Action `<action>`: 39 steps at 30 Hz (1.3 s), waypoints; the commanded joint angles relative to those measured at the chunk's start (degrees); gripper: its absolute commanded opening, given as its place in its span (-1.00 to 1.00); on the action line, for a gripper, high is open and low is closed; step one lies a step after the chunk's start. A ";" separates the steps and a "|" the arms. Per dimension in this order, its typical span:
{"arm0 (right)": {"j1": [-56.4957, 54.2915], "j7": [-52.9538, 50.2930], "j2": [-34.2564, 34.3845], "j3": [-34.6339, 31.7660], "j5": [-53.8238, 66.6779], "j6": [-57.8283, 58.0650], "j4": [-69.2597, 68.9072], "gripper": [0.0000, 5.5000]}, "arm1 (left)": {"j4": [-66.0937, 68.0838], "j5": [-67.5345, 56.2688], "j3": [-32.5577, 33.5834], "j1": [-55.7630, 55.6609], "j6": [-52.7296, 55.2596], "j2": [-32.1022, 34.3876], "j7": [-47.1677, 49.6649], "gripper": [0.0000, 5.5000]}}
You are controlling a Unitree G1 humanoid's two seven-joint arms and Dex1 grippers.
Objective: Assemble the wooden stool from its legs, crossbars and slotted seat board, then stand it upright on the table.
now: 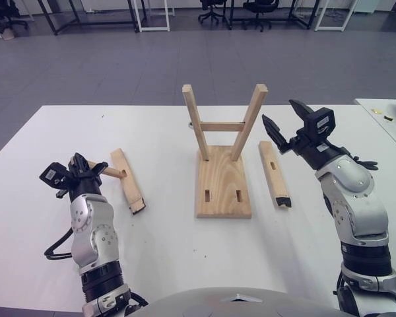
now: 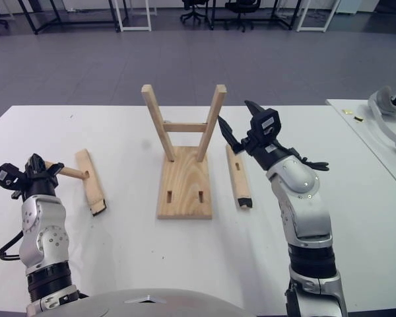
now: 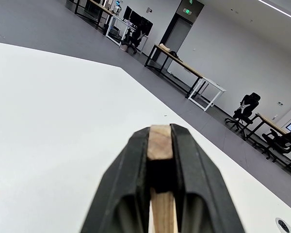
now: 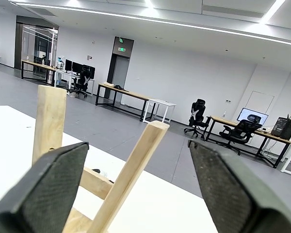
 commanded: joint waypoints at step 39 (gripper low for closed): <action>0.46 0.32 0.03 2.62 -3.05 -1.34 1.17 0.38 | -0.20 6.28 -1.76 1.41 -4.07 -1.80 1.39 -0.85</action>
